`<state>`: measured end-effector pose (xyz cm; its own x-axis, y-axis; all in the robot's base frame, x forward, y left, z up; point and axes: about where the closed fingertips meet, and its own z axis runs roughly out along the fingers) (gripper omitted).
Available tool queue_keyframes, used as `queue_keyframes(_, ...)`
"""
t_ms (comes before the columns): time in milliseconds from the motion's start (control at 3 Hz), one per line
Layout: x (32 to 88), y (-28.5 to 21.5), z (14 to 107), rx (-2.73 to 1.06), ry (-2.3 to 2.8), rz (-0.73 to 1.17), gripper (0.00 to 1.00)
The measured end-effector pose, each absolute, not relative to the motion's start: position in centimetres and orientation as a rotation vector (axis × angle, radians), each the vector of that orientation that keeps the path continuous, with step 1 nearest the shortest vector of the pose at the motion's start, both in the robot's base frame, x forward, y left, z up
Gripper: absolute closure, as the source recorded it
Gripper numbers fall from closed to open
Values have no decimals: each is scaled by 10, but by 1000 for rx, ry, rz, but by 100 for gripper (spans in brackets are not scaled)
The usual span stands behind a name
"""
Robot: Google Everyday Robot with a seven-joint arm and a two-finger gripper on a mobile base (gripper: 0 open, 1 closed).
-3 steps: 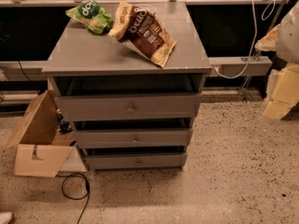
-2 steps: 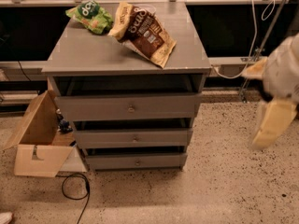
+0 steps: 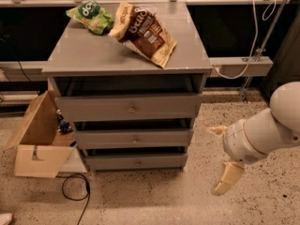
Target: Open middle drawer
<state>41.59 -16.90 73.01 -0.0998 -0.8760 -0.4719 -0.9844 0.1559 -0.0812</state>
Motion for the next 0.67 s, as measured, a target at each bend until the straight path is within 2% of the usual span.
queue_keyframes(333, 417, -168, 725, -1773, 2027, 362, 0)
queue_keyframes(667, 435, -164, 674, -1788, 2003, 405, 0)
